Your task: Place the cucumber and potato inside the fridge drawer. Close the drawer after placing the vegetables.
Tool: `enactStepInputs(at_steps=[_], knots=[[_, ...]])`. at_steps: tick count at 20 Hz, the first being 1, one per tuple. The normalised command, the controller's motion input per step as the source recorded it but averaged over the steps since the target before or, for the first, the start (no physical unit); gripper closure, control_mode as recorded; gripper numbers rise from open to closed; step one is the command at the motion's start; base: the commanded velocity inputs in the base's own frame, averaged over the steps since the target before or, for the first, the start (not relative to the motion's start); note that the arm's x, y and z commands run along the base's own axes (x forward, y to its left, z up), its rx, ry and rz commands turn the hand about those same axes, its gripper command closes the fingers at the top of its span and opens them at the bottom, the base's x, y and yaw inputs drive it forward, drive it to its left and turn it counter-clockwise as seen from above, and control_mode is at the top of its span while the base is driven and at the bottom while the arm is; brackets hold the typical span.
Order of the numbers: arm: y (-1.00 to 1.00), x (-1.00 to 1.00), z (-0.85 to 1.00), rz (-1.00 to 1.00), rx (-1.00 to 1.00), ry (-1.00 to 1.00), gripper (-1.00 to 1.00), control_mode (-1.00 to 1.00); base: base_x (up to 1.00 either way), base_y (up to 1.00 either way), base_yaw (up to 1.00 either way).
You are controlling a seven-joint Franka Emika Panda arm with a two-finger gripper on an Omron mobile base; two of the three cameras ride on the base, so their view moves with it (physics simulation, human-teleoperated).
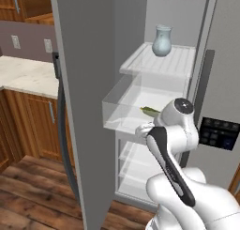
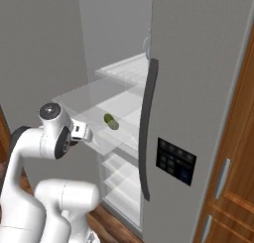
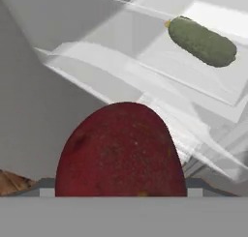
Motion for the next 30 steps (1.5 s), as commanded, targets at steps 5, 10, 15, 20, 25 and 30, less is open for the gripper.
enactStepInputs(at_steps=[5,10,15,20,25,30], knots=[[0.00,0.67,1.00,-0.03,0.00,0.00,1.00,-1.00,0.00,0.00,0.00],[-0.06,0.87,0.85,-0.05,0.00,0.11,1.00,-1.00,0.00,0.00,0.00],[-0.39,0.87,0.12,0.00,0.01,0.10,1.00,-1.00,0.00,0.00,0.00],[-0.24,0.54,0.00,0.00,0.00,0.07,1.00,-1.00,0.00,0.00,0.00],[-0.09,0.50,-0.66,0.00,0.00,0.00,1.00,-1.00,0.00,0.00,0.00],[0.00,0.49,-0.88,0.00,0.00,0.00,1.00,-1.00,0.00,0.00,0.00]])
